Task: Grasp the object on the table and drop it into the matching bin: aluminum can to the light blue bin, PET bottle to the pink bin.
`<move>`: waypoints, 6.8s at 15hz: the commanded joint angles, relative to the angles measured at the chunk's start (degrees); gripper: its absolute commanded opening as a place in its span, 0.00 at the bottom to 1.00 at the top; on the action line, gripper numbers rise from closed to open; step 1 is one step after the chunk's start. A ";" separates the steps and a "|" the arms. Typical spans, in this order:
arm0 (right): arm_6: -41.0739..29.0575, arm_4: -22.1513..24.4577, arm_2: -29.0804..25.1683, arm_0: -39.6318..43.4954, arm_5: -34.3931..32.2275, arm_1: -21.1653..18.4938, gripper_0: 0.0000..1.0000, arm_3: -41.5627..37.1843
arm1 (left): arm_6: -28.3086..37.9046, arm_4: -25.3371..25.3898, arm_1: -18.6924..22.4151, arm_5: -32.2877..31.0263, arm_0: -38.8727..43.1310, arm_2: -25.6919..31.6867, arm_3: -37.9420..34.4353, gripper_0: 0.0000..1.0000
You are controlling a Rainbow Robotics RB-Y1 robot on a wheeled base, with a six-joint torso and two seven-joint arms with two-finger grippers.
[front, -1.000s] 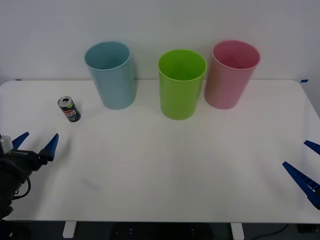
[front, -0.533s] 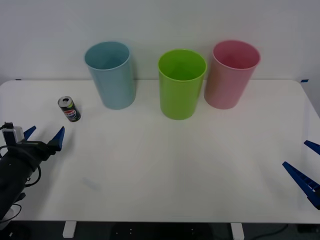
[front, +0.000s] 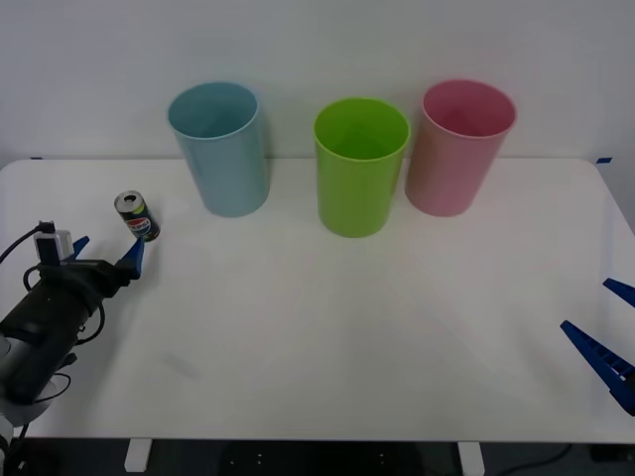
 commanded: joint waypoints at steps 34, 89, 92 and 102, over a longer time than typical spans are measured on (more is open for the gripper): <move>-0.01 0.00 0.00 0.00 0.00 0.00 1.00 0.00 | -0.50 -8.66 -2.11 10.54 -18.90 0.10 19.61 0.00; -0.01 0.00 0.00 0.00 0.00 0.00 1.00 0.00 | 20.59 -15.34 -0.53 3.95 -34.01 -9.48 4.67 0.00; -0.01 0.00 0.00 0.00 0.00 0.00 1.00 0.00 | 20.42 -16.40 -1.67 4.21 -34.63 -9.48 5.02 0.00; -0.01 0.00 0.00 0.00 0.00 0.00 1.00 0.00 | 19.54 -16.48 -2.20 4.83 -34.54 -9.39 5.02 0.36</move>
